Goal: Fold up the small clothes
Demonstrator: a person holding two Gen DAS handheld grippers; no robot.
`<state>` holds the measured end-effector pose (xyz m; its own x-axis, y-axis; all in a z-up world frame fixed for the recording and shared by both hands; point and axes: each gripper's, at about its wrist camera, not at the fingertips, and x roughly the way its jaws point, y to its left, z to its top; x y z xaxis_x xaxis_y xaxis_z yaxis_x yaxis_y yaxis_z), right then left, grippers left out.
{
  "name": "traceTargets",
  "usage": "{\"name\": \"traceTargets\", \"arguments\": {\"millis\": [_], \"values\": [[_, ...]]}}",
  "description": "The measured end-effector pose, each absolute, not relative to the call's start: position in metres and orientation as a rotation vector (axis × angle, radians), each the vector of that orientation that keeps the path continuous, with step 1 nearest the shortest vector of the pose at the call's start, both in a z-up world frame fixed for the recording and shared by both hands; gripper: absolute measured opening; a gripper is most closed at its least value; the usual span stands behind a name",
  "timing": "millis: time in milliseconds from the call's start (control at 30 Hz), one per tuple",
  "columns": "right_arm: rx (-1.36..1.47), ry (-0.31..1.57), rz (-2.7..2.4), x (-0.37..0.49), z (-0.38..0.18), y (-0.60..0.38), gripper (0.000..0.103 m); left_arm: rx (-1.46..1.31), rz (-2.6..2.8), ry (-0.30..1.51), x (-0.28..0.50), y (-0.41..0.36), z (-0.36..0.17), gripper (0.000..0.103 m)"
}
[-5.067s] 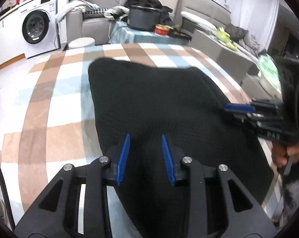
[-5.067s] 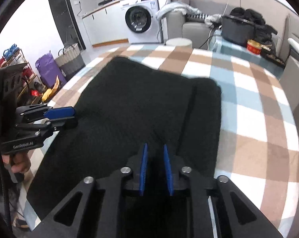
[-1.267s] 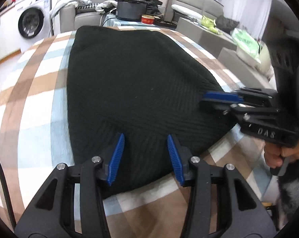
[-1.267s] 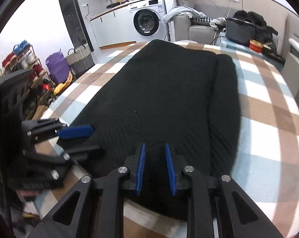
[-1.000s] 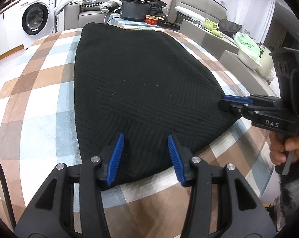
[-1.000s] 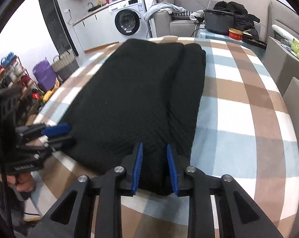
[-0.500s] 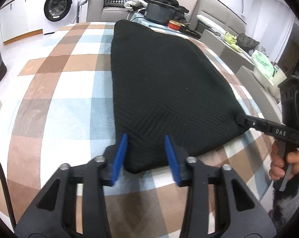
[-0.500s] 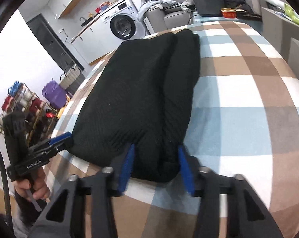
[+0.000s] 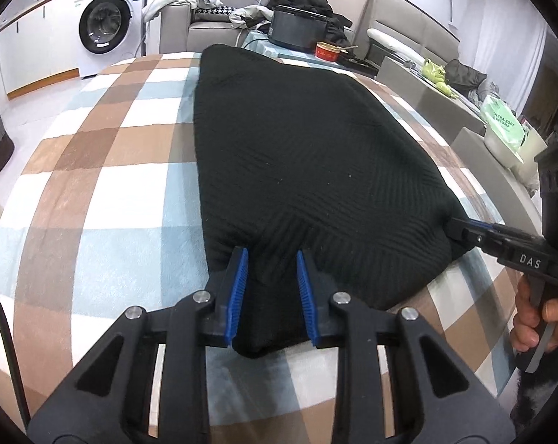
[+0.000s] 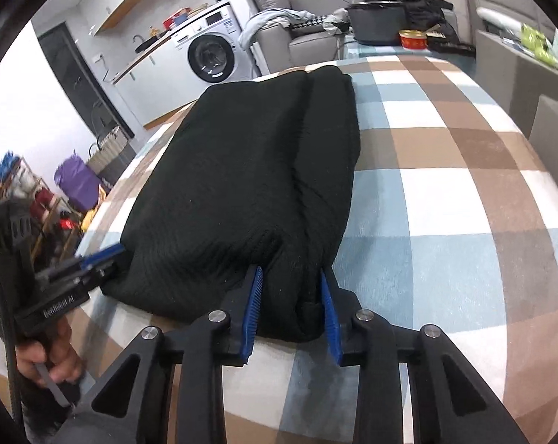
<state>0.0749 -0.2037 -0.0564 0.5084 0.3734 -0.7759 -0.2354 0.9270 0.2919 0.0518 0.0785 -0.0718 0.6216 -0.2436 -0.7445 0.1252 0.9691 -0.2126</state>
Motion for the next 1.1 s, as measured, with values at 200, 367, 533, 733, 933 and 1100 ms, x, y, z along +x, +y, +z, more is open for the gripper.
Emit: {"name": "traceTargets", "arguments": {"millis": [200, 367, 533, 733, 933, 1100], "values": [[0.172, 0.898, 0.371, 0.069, -0.037, -0.219, 0.066, -0.158, -0.167, 0.845, 0.042, 0.083, -0.063, 0.045], [0.071, 0.739, 0.407, 0.049, -0.01, -0.216, 0.103, -0.145, -0.135, 0.728, 0.03, 0.084, -0.044, 0.084], [0.044, 0.649, 0.438, 0.032, 0.0, -0.213, 0.103, -0.086, -0.11, 0.671, 0.016, 0.078, -0.033, 0.101], [0.045, 0.604, 0.469, 0.024, 0.003, -0.209, 0.103, -0.063, -0.073, 0.587, -0.006, 0.073, -0.024, 0.102], [0.017, 0.561, 0.477, 0.02, 0.0, -0.204, 0.103, -0.059, -0.049, 0.533, -0.023, 0.076, -0.02, 0.102], [-0.022, 0.532, 0.463, 0.016, -0.004, -0.199, 0.103, -0.084, -0.045, 0.524, -0.025, 0.083, -0.022, 0.102]]}}
